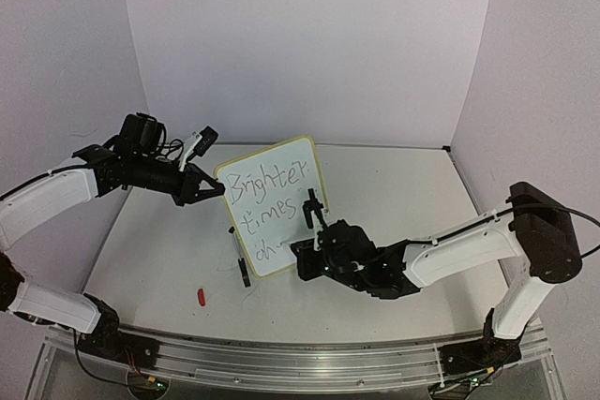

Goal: Write a sentence on the whiteboard
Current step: Write on the whiteboard at the center of the board.

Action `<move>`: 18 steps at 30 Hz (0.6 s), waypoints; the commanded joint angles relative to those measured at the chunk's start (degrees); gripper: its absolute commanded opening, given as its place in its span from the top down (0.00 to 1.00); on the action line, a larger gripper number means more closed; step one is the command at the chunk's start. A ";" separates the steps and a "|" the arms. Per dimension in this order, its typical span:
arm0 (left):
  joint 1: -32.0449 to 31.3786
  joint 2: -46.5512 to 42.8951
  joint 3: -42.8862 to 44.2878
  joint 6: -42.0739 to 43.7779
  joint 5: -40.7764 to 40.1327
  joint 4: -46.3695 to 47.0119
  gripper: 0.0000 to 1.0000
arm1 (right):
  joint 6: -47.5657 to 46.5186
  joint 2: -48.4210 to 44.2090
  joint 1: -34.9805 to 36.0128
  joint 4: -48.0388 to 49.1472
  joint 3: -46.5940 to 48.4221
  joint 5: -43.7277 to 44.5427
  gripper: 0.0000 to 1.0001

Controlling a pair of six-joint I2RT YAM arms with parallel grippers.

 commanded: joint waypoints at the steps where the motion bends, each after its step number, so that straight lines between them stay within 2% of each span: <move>1: -0.05 0.25 -1.17 2.81 -4.66 -3.20 1.00 | -0.29 0.60 -0.32 1.65 2.30 -0.73 1.00; 18: -0.05 0.15 -1.22 2.80 -4.66 -3.26 1.00 | 2.20 3.00 -0.35 0.40 0.78 0.16 1.00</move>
